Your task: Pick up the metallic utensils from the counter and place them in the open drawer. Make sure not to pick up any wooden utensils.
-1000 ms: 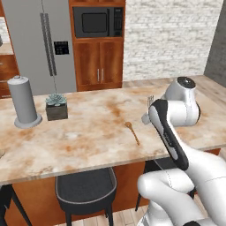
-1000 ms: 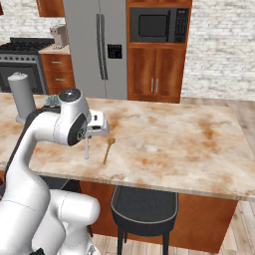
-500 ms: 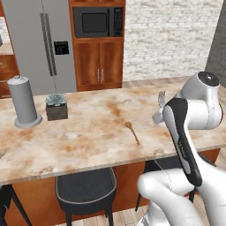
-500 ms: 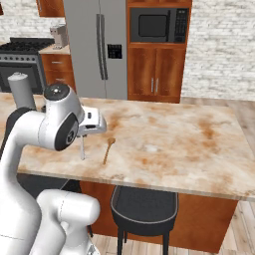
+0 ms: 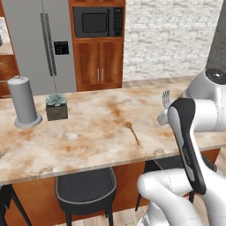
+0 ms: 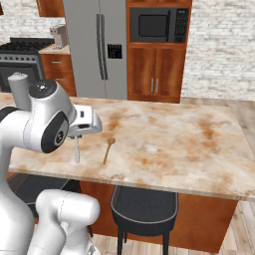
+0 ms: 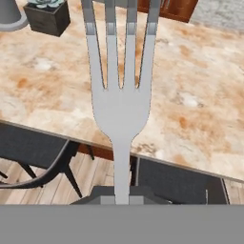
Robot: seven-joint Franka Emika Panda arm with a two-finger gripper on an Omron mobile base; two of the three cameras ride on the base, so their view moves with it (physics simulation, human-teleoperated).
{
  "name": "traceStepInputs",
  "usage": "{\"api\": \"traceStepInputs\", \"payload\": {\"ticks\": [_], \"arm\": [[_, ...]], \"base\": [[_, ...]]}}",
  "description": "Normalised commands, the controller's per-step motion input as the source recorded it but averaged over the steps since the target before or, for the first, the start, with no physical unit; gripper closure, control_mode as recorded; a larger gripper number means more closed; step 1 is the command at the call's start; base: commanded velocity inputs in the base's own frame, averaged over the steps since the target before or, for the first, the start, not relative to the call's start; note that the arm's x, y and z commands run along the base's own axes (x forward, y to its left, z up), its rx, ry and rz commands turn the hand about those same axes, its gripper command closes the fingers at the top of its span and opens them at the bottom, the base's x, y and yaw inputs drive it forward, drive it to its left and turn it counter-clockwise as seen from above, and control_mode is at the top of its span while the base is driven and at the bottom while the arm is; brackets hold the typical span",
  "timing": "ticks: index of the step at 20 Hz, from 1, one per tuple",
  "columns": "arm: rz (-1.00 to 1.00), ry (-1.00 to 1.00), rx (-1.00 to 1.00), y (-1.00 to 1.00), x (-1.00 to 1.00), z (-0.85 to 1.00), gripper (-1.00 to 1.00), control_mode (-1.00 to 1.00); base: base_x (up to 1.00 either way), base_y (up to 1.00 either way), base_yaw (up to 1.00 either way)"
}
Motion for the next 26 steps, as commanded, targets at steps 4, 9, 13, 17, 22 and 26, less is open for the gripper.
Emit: {"api": "traceStepInputs", "payload": {"ticks": [4, 9, 13, 17, 22, 26], "arm": [[0.00, 0.00, -0.03, 0.00, -0.19, 0.15, 1.00, -1.00], [0.00, 0.02, -0.06, 0.07, -0.09, 0.06, 1.00, -1.00], [0.00, 0.01, -0.03, 0.01, 0.00, 0.00, 1.00, -1.00], [0.00, 0.00, 0.00, 0.00, 0.00, 0.00, 1.00, -1.00], [0.00, 0.00, 0.00, 0.00, 0.00, 0.00, 1.00, 1.00], [0.00, 0.00, 0.00, 0.00, 0.00, 0.00, 1.00, 1.00]], "base": [[0.00, 0.00, 0.00], [0.00, 0.00, 0.00], [0.00, 0.00, 0.00], [0.00, 0.00, 0.00], [-0.01, 0.00, 0.00], [-0.24, 0.00, 0.06]]}}
